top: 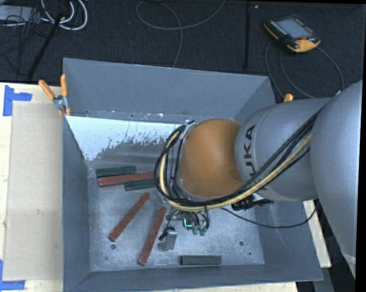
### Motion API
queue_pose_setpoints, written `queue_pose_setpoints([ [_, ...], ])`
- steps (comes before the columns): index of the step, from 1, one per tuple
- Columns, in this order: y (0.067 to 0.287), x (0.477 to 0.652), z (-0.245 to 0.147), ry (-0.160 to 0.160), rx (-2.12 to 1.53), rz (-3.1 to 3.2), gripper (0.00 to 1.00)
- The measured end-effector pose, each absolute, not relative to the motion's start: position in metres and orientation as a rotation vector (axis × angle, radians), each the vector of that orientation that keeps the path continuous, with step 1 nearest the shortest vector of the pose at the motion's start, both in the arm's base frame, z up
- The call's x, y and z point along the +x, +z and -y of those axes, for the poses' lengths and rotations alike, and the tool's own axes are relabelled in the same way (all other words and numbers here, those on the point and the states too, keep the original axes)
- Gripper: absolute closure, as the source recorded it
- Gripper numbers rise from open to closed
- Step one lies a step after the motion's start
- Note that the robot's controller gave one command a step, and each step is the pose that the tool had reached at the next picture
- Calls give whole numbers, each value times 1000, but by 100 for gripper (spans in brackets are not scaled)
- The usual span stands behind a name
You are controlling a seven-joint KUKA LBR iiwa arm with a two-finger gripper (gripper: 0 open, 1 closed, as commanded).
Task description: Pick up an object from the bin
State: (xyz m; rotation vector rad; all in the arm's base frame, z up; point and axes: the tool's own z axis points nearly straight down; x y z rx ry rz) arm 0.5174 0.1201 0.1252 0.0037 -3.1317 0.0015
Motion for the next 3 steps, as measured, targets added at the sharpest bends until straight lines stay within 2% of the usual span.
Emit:
queue_pose_setpoints([
  [1,129,519,-120,0,-2,3139,0],
  [2,122,509,-139,4,125,3140,0],
  [3,81,490,-141,-3,561,3091,0],
])
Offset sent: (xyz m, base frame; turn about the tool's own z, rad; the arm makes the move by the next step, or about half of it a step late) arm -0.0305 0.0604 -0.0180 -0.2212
